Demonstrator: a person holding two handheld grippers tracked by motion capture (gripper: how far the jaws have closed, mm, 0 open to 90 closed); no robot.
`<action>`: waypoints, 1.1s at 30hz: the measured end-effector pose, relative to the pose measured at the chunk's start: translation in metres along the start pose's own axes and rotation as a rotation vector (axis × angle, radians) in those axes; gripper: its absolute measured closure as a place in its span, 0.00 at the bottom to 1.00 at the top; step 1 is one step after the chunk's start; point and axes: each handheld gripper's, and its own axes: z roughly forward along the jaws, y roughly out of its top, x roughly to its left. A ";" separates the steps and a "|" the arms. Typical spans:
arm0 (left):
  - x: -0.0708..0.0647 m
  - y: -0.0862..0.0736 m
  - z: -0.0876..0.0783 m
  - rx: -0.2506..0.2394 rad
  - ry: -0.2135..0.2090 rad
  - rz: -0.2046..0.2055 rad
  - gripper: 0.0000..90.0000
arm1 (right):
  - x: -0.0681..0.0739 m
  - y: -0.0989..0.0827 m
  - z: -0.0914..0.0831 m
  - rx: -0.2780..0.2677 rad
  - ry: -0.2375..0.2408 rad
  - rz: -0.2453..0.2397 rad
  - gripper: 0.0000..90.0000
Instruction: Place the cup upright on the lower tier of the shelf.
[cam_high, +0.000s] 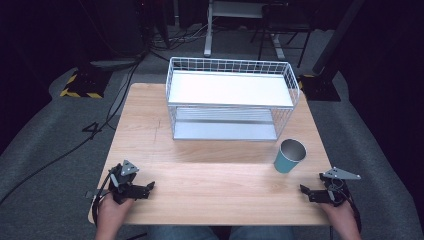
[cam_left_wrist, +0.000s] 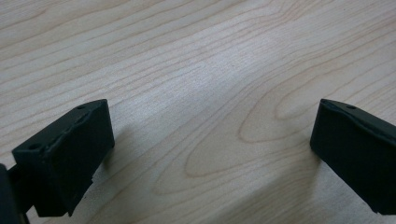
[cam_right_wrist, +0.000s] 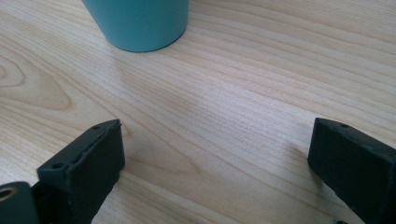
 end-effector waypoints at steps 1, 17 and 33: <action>0.000 0.000 0.000 0.000 0.000 0.000 0.00 | 0.000 0.000 0.000 0.000 0.000 0.000 0.05; -0.002 0.002 0.001 -0.001 0.020 -0.022 0.01 | 0.000 0.000 0.000 -0.001 -0.006 0.002 0.05; -0.001 0.004 0.003 0.000 0.023 -0.022 0.01 | 0.002 0.001 -0.004 -0.005 0.011 0.010 0.07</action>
